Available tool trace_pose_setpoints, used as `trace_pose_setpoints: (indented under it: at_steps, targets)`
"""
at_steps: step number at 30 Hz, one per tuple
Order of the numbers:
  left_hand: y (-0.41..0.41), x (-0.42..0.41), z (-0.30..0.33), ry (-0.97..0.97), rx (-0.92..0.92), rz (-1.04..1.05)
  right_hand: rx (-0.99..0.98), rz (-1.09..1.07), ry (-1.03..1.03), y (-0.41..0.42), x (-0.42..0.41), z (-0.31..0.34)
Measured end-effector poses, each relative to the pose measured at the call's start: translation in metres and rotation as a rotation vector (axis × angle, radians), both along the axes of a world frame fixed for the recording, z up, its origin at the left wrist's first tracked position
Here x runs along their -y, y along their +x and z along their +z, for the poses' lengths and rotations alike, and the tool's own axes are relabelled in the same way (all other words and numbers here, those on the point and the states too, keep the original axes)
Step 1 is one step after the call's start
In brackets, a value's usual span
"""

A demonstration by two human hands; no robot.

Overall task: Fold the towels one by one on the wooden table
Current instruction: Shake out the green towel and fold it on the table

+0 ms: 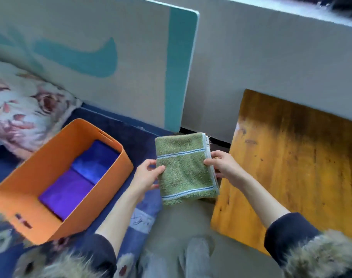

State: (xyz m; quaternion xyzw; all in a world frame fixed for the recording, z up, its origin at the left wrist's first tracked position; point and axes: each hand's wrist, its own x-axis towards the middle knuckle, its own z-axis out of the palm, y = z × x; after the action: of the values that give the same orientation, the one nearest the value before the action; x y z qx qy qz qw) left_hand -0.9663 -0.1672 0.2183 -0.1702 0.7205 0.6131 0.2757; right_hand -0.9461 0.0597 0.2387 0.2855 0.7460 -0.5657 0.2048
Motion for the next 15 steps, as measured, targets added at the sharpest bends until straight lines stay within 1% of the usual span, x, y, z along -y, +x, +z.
trace_pose_setpoints:
  at_steps: [5,8,12,15]
  targets:
    - [0.006,0.115,0.017,-0.005,-0.019,0.158,0.001,0.177,-0.041,-0.039,0.114,0.009]
    - [0.011,0.177,0.021,0.003,-0.045,0.29,-0.018,0.282,-0.052,-0.061,0.184,0.009]
    - [0.011,0.248,0.016,-0.108,-0.045,0.46,-0.013,0.435,-0.055,-0.091,0.267,0.005]
    - [0.003,0.288,-0.001,-0.226,0.001,0.569,0.02,0.544,-0.065,-0.116,0.317,-0.007]
